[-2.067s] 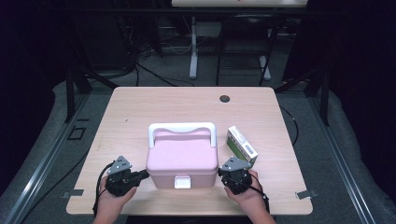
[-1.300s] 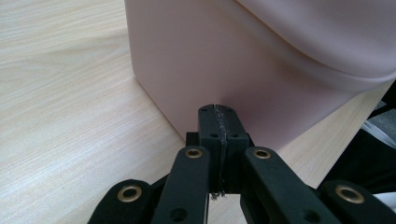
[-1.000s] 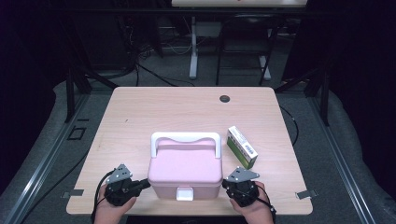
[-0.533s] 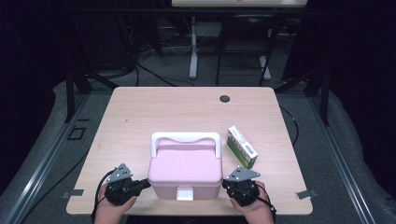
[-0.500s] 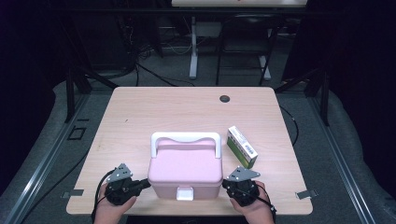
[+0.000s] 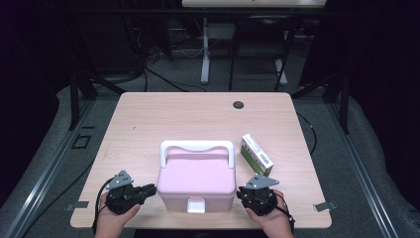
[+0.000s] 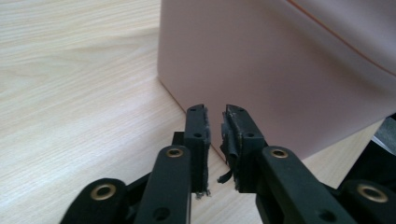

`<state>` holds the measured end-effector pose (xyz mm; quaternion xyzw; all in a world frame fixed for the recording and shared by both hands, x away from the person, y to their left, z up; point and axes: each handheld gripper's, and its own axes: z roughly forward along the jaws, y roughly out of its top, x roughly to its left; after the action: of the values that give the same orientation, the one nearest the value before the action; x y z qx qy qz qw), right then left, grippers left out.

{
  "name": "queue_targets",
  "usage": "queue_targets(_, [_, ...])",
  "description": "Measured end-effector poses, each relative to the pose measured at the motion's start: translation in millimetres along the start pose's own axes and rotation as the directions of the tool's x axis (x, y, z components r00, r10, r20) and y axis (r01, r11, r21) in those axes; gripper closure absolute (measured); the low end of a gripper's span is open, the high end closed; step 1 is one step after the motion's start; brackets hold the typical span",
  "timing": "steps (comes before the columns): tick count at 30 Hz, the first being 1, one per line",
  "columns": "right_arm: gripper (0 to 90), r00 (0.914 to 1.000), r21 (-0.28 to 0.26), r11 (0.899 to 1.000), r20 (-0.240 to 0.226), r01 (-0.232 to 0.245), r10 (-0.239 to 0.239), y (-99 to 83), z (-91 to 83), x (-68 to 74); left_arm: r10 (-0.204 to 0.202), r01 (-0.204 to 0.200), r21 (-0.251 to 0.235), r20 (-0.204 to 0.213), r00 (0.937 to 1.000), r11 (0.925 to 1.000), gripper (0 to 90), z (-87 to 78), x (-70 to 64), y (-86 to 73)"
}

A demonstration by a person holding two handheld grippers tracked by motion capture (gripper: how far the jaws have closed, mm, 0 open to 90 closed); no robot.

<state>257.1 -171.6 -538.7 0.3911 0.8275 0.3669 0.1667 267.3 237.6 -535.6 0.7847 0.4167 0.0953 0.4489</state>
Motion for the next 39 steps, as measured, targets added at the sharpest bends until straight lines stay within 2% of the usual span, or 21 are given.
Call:
queue_targets(3, [74.9, 1.0, -0.003, 1.0, 0.002, 0.001, -0.001, -0.1, -0.6, -1.2, -0.003, 0.003, -0.002, -0.002, 1.0, 1.0, 74.9, 0.0, 1.5, 0.0])
queue_targets(5, [72.7, 1.0, -0.007, 1.0, 0.006, -0.004, 0.004, -0.1, -0.6, -2.3, 0.0, 0.0, 0.015, -0.003, 1.0, 0.9999, 73.1, -0.8, 3.5, 0.5])
queue_targets(10, [67.2, 0.9998, -0.016, 1.0, 0.016, -0.009, 0.009, -0.3, -1.7, -4.7, -0.006, 0.006, 0.006, -0.014, 0.9999, 1.0, 69.3, -0.9, 5.6, 0.5])
queue_targets(13, [65.1, 0.9999, -0.026, 1.0, 0.007, -0.014, 0.014, 0.0, -3.0, -6.4, -0.011, 0.011, 0.0, -0.025, 0.9996, 0.9999, 67.1, -1.9, 6.6, 0.6])
queue_targets(16, [65.1, 0.9999, -0.03, 1.0, -0.012, -0.011, 0.01, 0.2, -4.3, -7.5, -0.018, 0.018, -0.003, -0.025, 0.9995, 0.9998, 66.4, -2.8, 7.9, 0.8])
queue_targets(18, [65.1, 1.0, -0.031, 0.999, -0.008, -0.006, 0.005, 0.4, -5.3, -8.2, -0.024, 0.024, -0.005, -0.023, 0.9994, 0.9997, 66.3, -3.4, 9.0, 1.0])
queue_targets(24, [64.7, 0.9998, -0.047, 0.999, -0.014, 0.01, -0.011, 2.4, -10.0, -8.8, -0.019, 0.02, 0.002, -0.026, 0.9995, 0.9998, 63.4, -6.5, 10.5, 3.4])
queue_targets(26, [65.1, 0.9995, -0.057, 0.998, -0.029, 0.009, -0.01, 4.3, -13.9, -10.7, -0.016, 0.016, 0.0, -0.026, 0.9995, 0.9999, 61.9, -8.5, 10.3, 5.0])
queue_targets(31, [66.5, 0.9988, -0.038, 0.999, -0.047, 0.014, -0.016, 8.2, -18.9, -12.4, -0.015, 0.015, 0.006, -0.021, 0.9997, 0.9999, 61.8, -11.7, 10.5, 8.9])
queue_targets(36, [67.4, 0.9992, -0.033, 0.999, -0.033, 0.023, -0.024, 14.9, -27.0, -15.2, -0.005, 0.006, 0.004, -0.009, 0.9999, 1.0, 62.6, -17.4, 9.8, 17.2])
queue_targets(39, [68.3, 0.9994, -0.039, 0.999, -0.032, 0.01, -0.011, 19.5, -34.3, -18.3, -0.01, 0.01, 0.014, 0.003, 0.9999, 0.9999, 62.6, -18.3, 10.2, 21.8])
